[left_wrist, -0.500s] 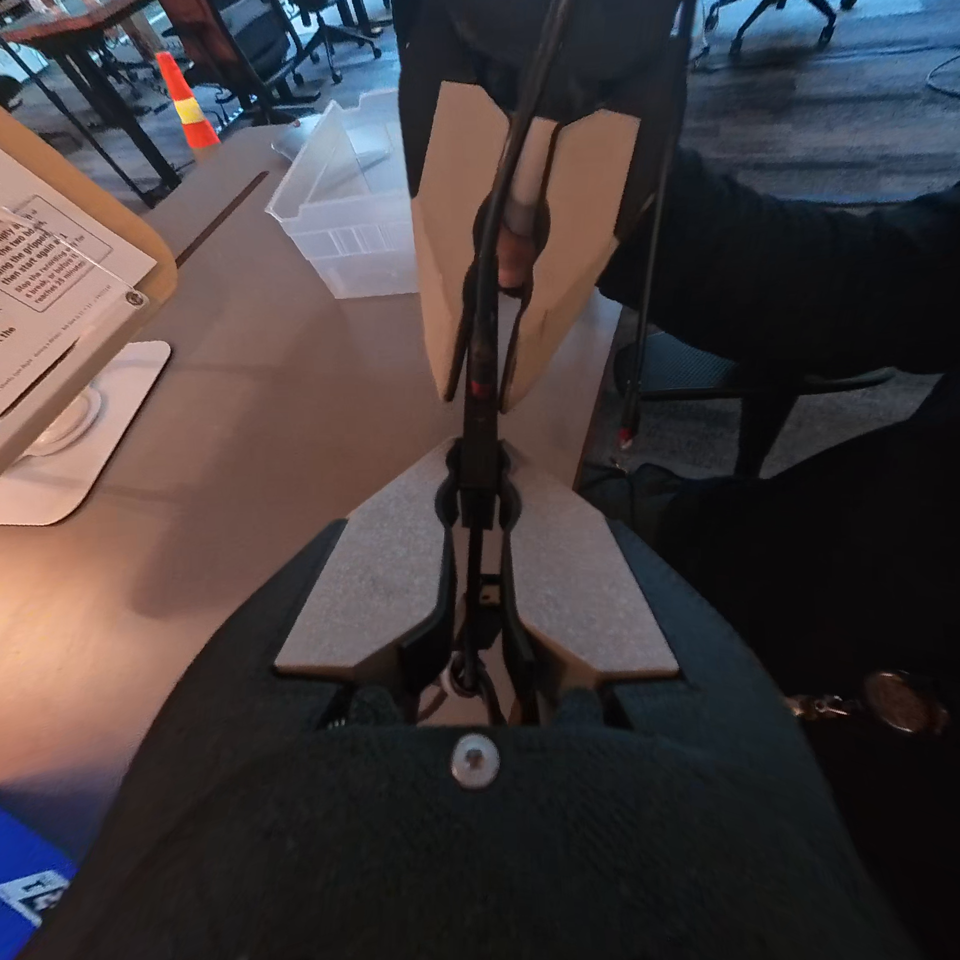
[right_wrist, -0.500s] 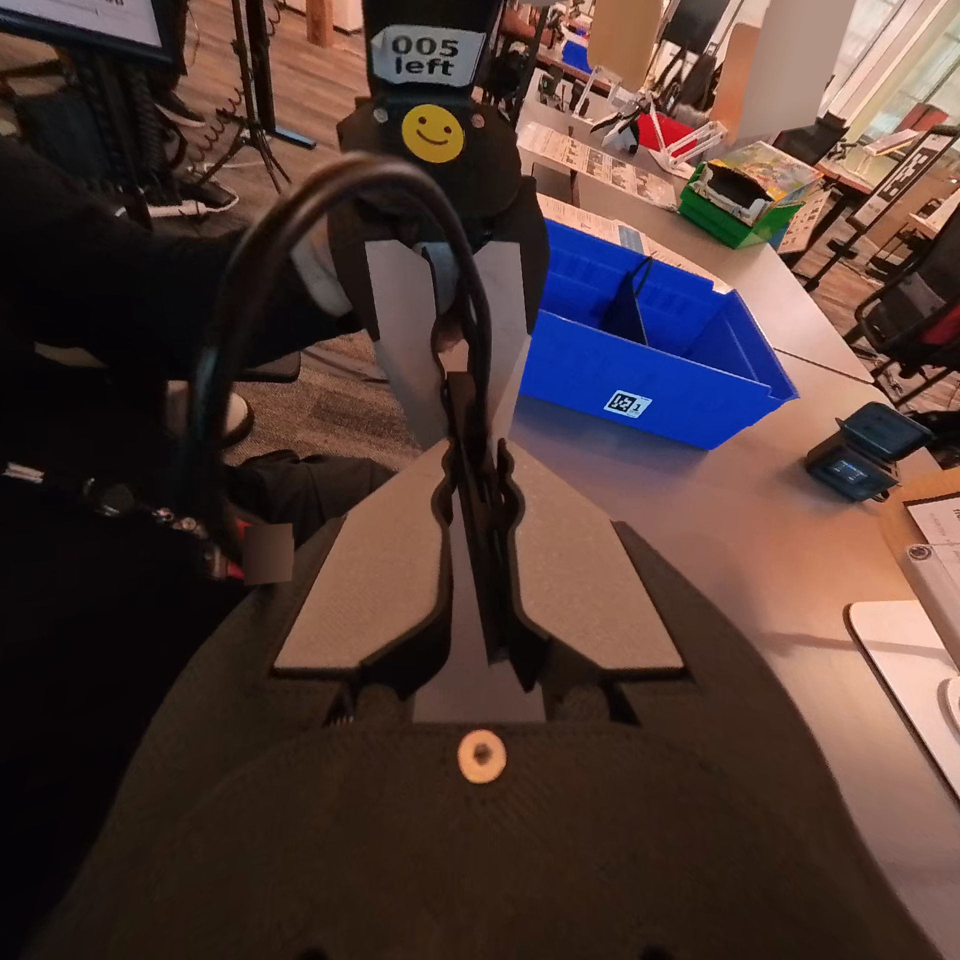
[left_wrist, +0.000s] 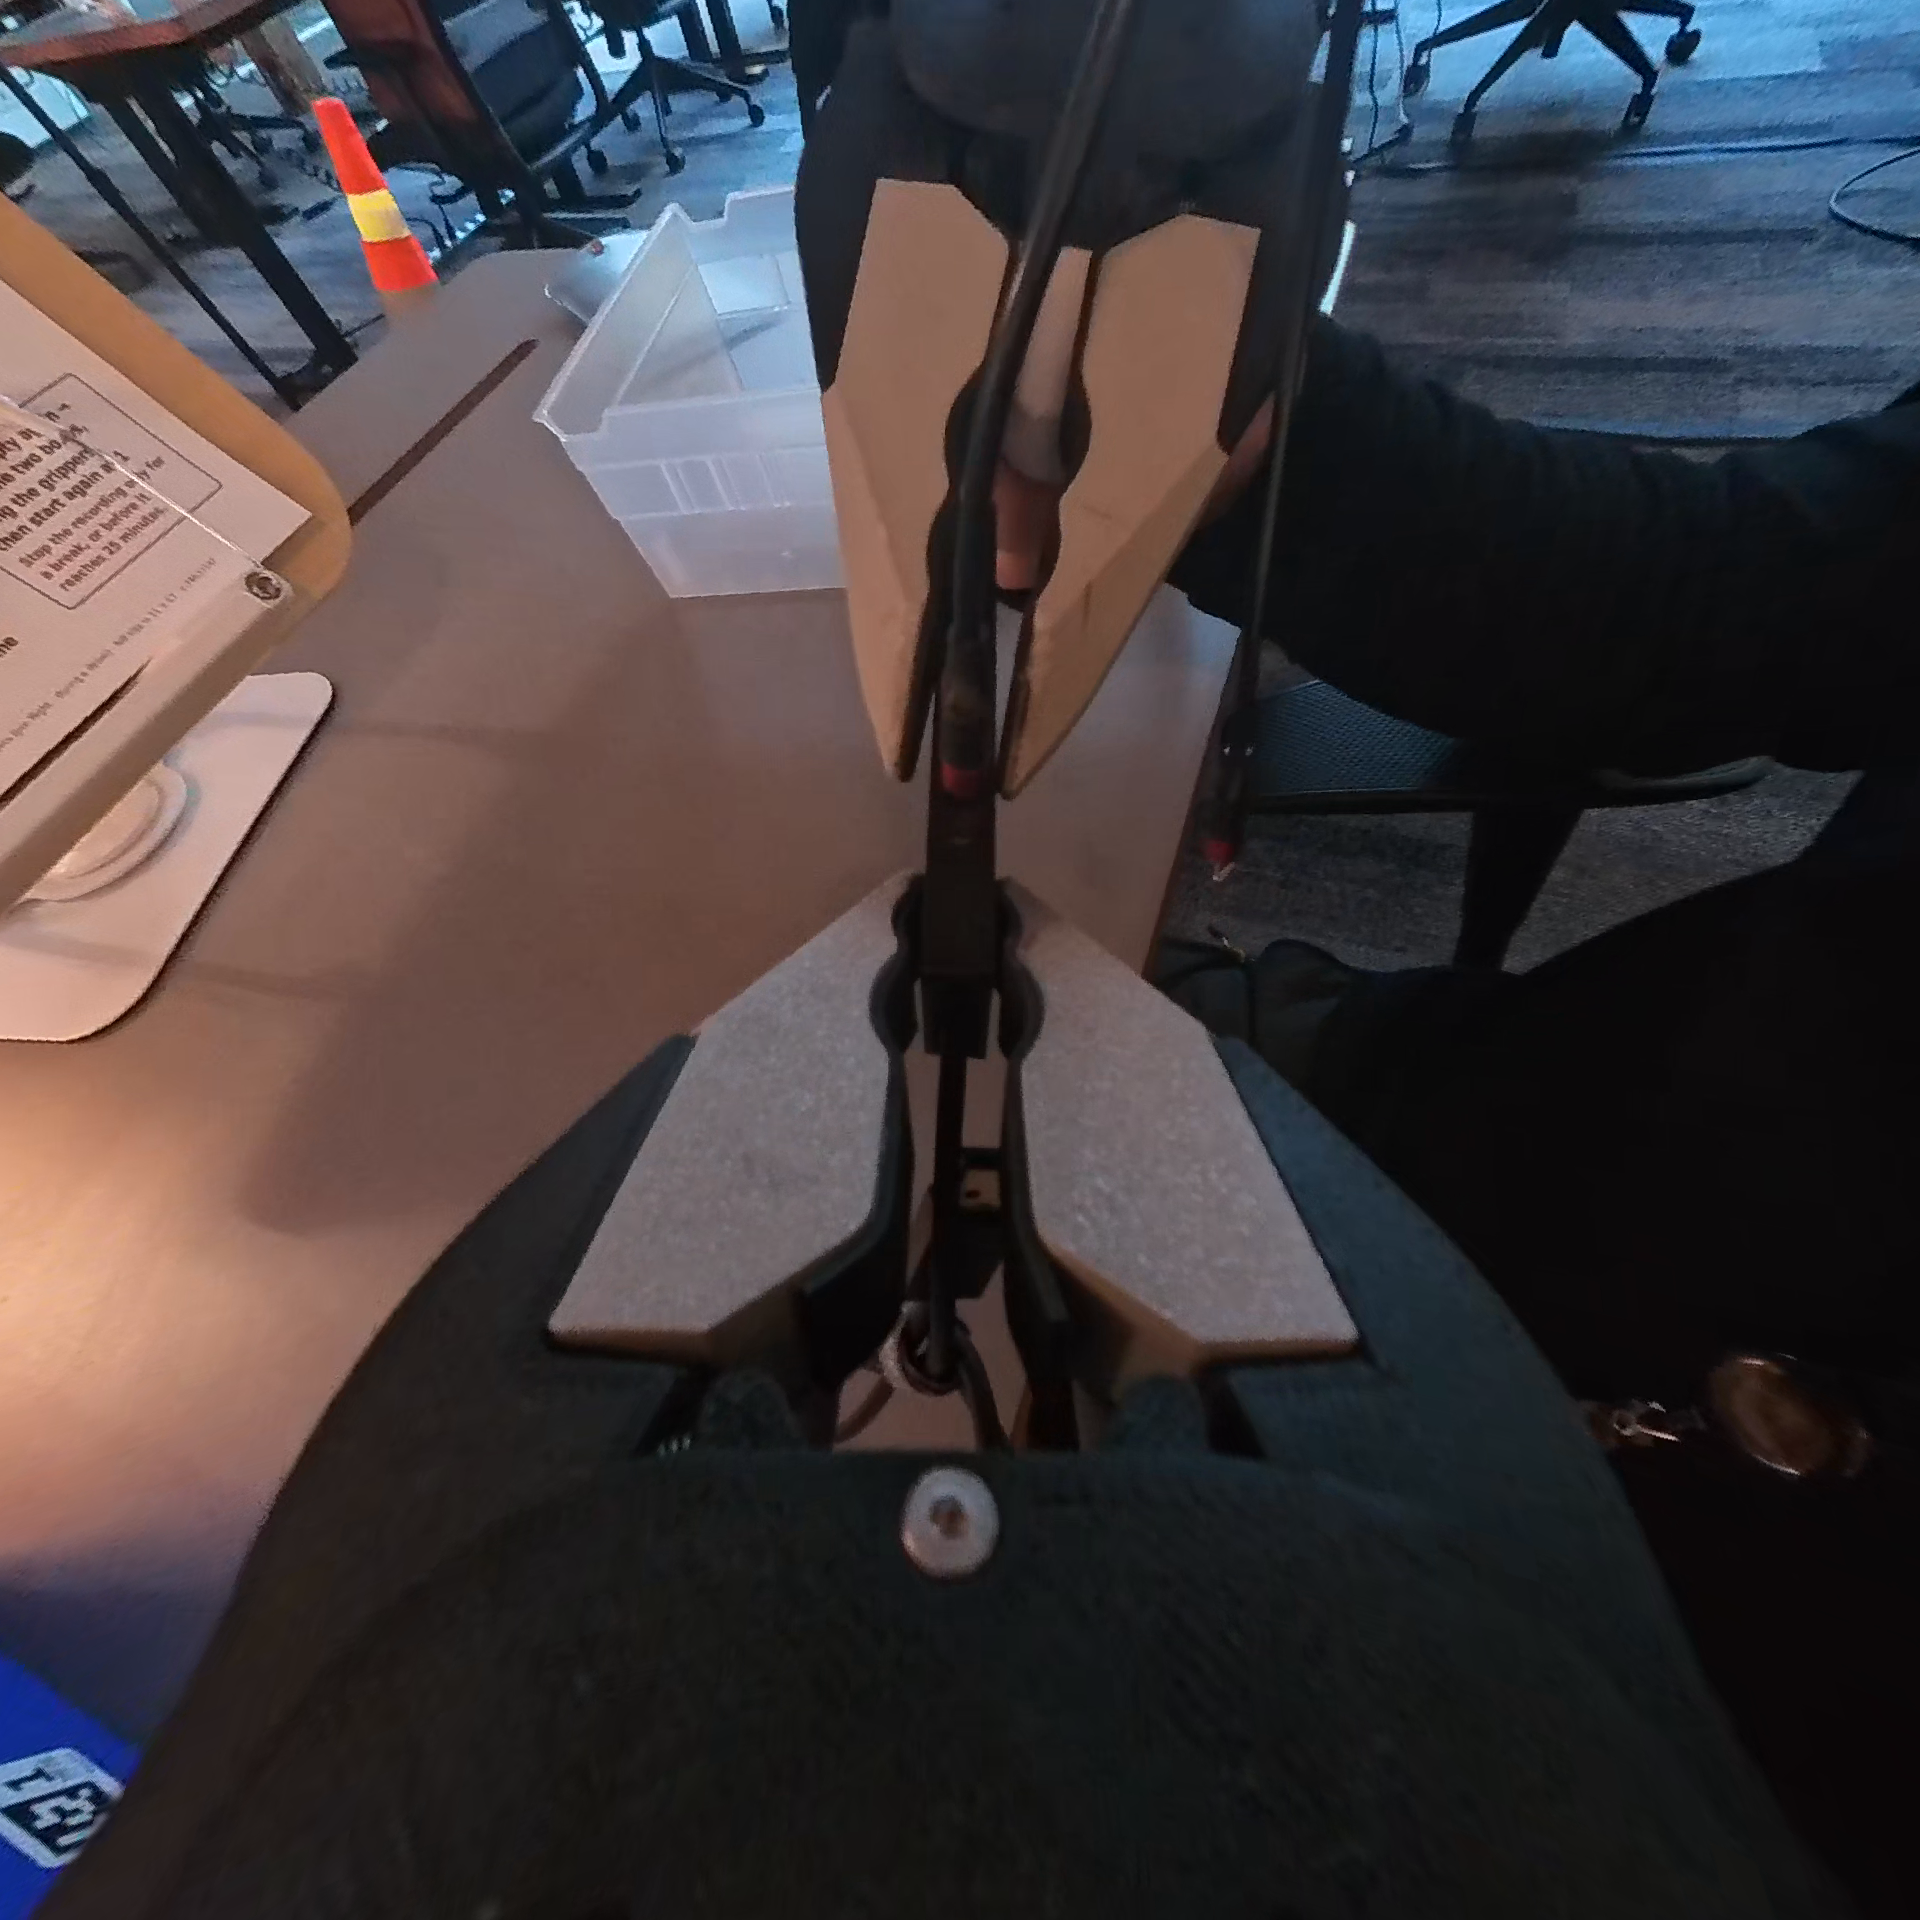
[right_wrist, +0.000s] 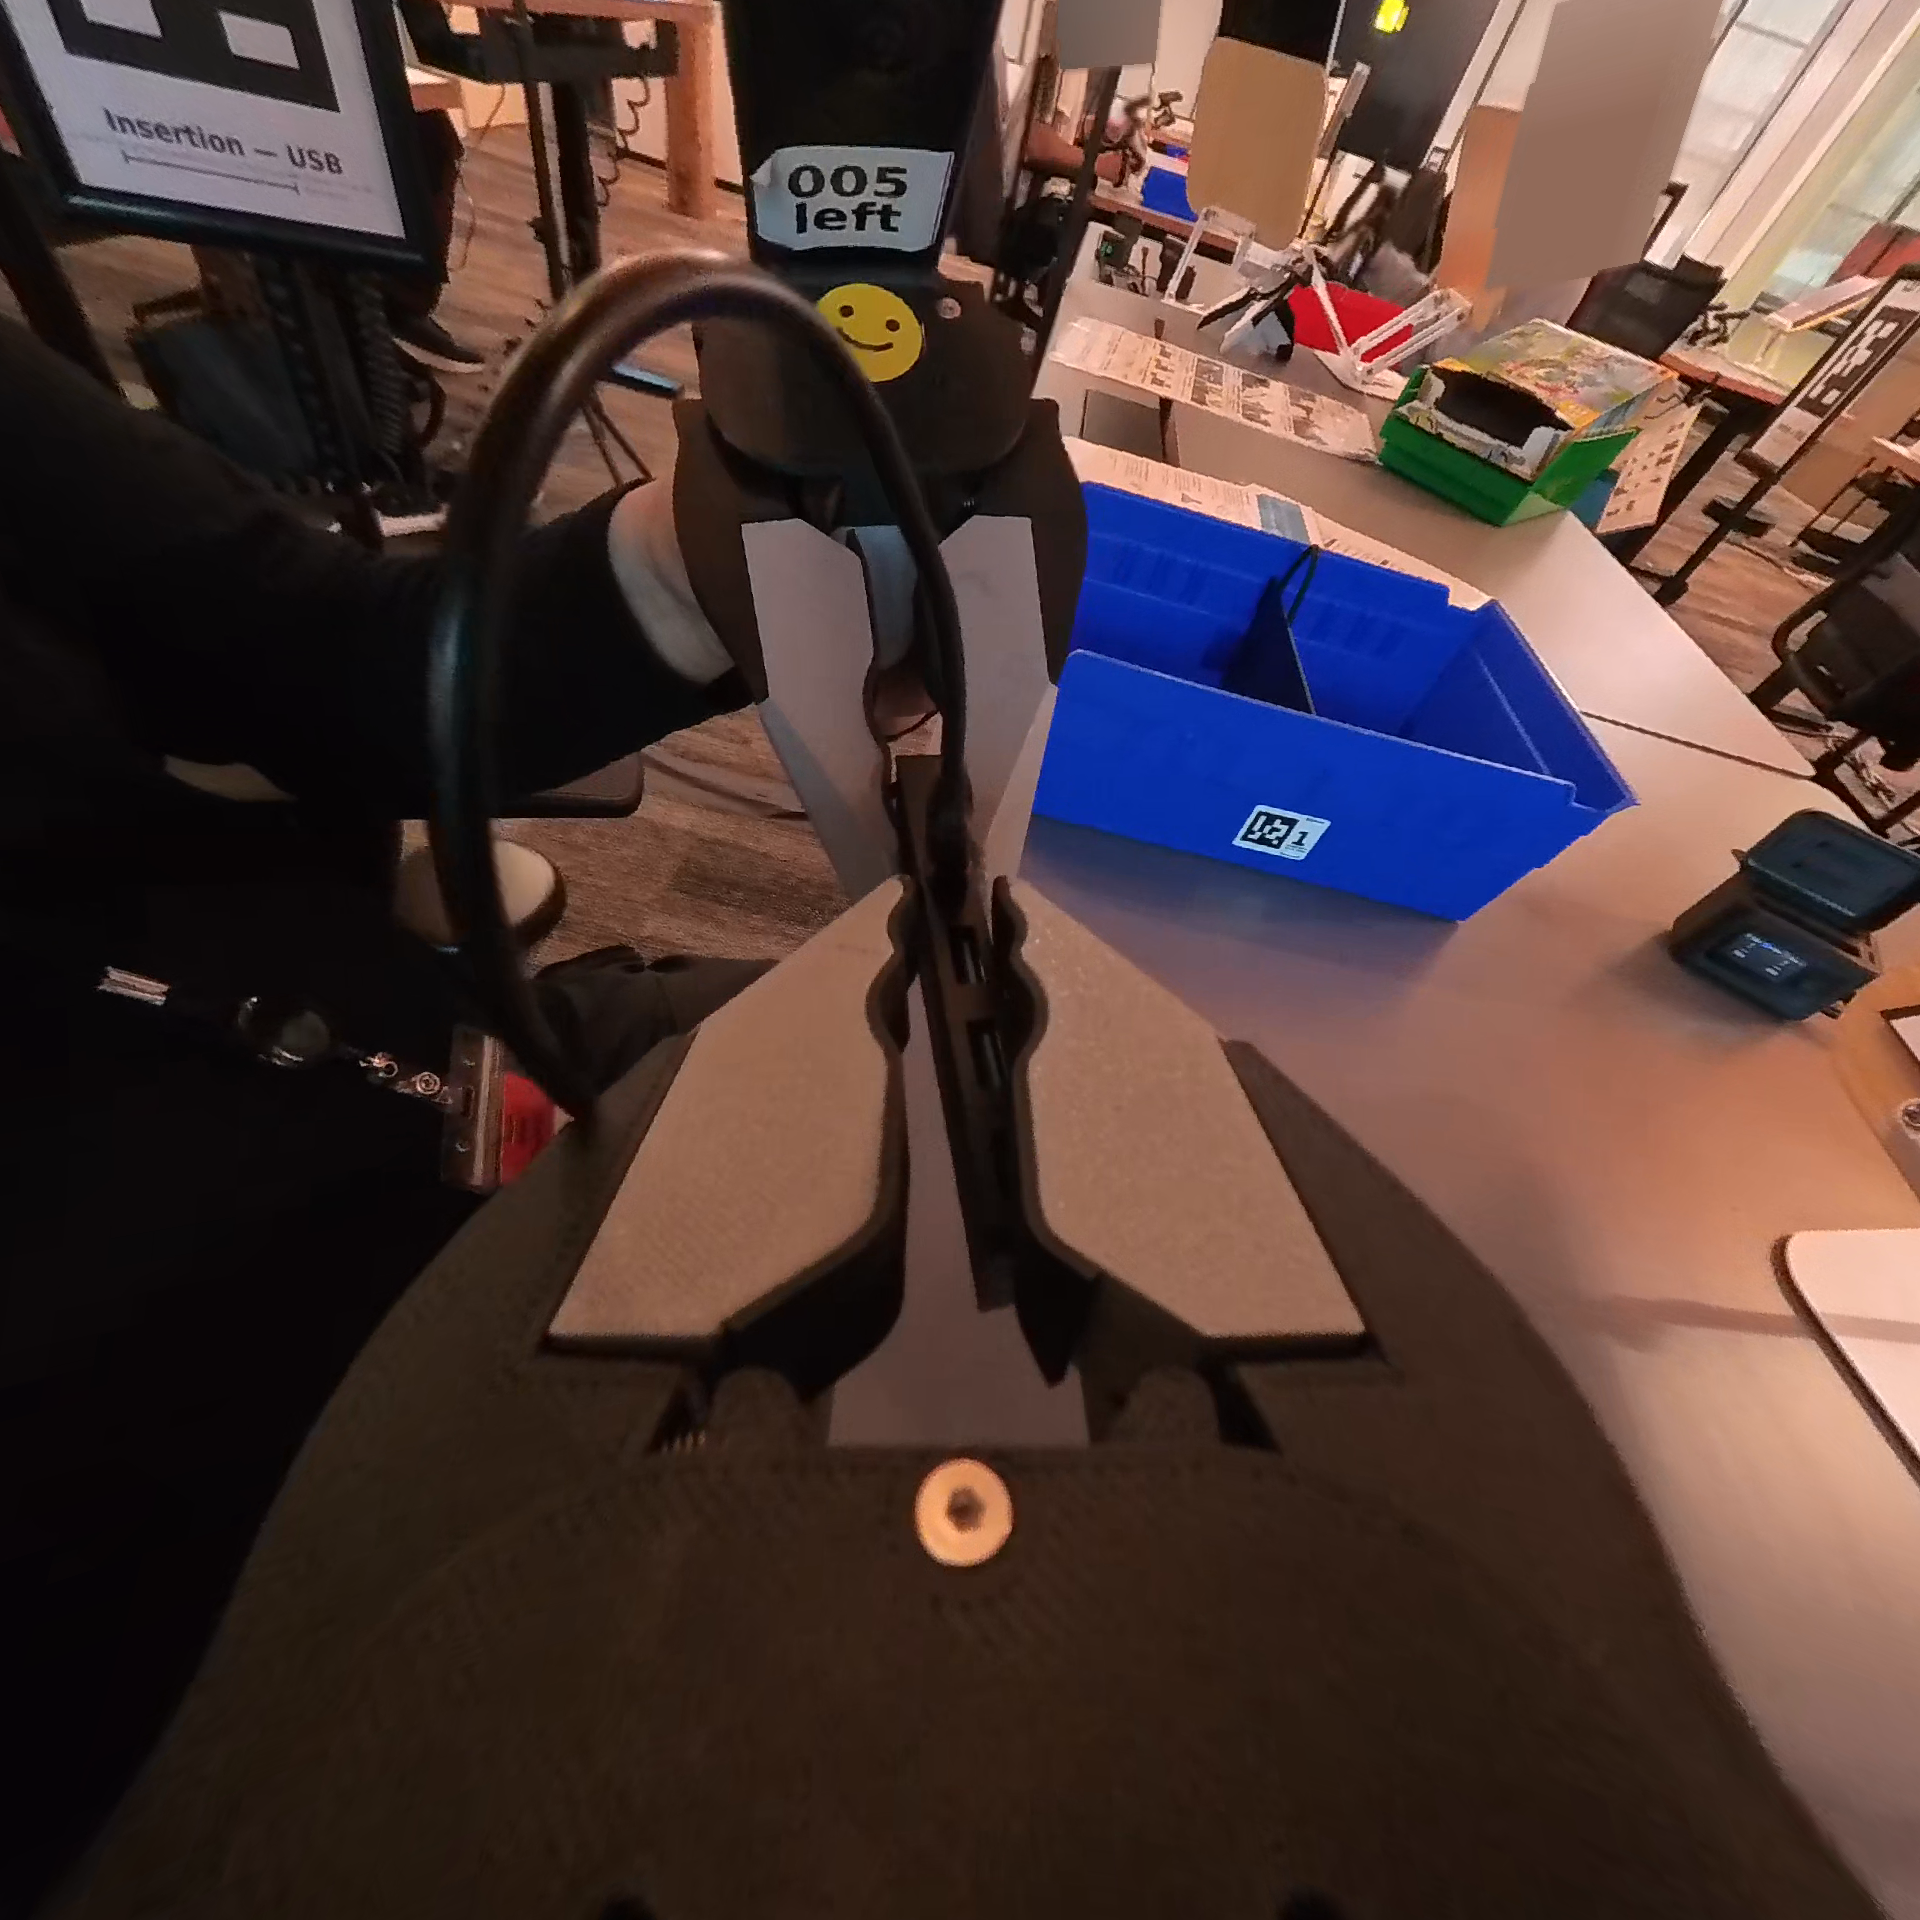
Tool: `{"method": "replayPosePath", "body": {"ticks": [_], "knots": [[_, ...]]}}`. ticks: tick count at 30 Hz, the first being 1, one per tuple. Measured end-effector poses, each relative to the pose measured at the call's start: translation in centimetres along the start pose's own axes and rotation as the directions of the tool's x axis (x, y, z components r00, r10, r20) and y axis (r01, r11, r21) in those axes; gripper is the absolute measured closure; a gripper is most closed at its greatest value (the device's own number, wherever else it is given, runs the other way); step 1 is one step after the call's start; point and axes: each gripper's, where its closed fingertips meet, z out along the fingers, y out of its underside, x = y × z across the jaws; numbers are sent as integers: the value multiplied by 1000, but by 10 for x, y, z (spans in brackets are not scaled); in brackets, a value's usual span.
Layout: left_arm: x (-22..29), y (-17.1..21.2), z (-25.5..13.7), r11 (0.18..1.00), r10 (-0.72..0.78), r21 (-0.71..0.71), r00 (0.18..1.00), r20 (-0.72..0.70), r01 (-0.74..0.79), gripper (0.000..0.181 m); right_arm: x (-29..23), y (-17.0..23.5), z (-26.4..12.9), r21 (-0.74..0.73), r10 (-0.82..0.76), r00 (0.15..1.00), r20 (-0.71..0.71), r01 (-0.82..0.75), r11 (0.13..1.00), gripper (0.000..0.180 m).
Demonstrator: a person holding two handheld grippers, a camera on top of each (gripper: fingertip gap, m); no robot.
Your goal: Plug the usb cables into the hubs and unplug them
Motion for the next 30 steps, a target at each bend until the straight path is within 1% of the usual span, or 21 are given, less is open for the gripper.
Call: {"method": "replayPosePath", "body": {"ticks": [2,5,9,22,30], "knots": [[1,0,-1,1000,-17,5,1000,-21,17,172,-1,-4,-1,28,1,1000,8,-2,1000,170],[1,4,0,1000,-29,-7,999,-32,29,172,0,-13,-8,90,15,1000,16,-17,996,178],[1,2,3,1000,-23,-5,1000,-19,23,172,1,-9,-10,53,7,1000,-3,-7,999,175],[1,6,8,999,-7,-37,1000,-3,7,171,-2,2,1,-14,26,999,21,-26,1000,174],[1,9,9,999,-16,-52,1000,-12,16,171,-2,5,2,-25,16,1000,20,-16,1000,174]]}}
